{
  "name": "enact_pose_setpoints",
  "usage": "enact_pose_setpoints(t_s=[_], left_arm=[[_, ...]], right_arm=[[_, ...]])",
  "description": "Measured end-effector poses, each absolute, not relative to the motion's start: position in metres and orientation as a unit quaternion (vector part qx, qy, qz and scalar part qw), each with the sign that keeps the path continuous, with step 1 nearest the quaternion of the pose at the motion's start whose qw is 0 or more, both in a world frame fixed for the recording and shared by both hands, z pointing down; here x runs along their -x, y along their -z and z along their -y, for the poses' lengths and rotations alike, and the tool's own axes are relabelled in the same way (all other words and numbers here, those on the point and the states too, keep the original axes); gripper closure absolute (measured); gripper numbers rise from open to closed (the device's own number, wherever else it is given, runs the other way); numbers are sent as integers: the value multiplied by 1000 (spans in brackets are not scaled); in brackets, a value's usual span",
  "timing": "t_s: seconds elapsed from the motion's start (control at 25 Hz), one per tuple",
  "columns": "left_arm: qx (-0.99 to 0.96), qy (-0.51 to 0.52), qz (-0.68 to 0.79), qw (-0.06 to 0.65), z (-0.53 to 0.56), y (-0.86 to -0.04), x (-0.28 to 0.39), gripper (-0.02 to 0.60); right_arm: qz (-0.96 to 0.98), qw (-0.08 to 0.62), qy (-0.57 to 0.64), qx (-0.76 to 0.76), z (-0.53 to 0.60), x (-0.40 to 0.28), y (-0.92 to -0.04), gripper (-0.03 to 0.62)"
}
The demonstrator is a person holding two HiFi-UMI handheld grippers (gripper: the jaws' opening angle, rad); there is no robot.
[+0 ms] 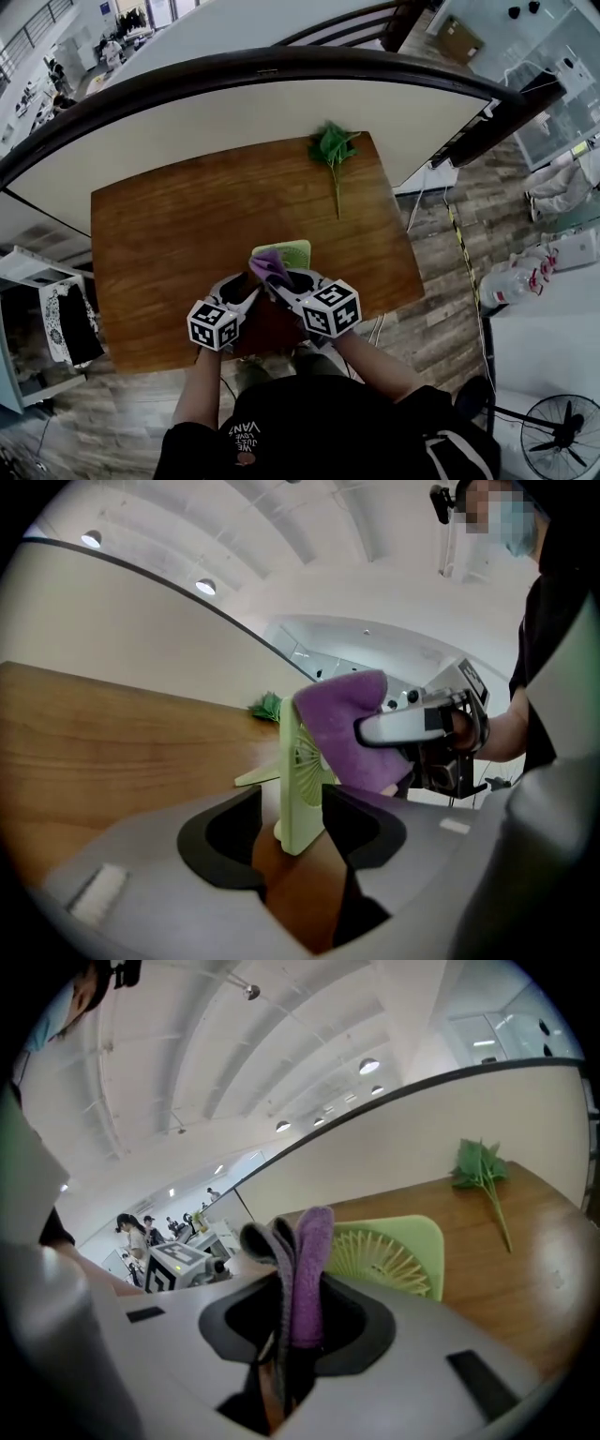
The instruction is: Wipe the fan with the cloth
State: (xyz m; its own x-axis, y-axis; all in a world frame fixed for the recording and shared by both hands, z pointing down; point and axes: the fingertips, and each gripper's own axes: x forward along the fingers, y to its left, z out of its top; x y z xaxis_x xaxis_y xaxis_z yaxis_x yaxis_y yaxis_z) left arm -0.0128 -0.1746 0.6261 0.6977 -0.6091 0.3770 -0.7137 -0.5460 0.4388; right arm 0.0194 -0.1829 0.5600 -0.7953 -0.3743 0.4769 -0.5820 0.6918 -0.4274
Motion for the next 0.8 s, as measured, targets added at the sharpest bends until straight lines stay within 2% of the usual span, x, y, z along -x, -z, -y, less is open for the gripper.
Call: enact_pose_setpoints(t_s=[0.28, 0.36, 0.44, 0.8], left_arm=[[-872, -104, 363, 311, 183, -647, 4, 393], [-876, -108, 356, 307, 183, -648, 1, 456], [-881, -108, 346, 304, 183, -648, -1, 489], [-882, -108, 337, 312, 183, -648, 1, 492]], right_arm=[[899, 177, -319, -243, 193, -14, -566, 493], [896, 174, -326, -245, 195, -17, -568, 493], [892, 174, -332, -253, 197, -25, -570, 494], [869, 175, -345, -309, 204, -81, -573, 494]])
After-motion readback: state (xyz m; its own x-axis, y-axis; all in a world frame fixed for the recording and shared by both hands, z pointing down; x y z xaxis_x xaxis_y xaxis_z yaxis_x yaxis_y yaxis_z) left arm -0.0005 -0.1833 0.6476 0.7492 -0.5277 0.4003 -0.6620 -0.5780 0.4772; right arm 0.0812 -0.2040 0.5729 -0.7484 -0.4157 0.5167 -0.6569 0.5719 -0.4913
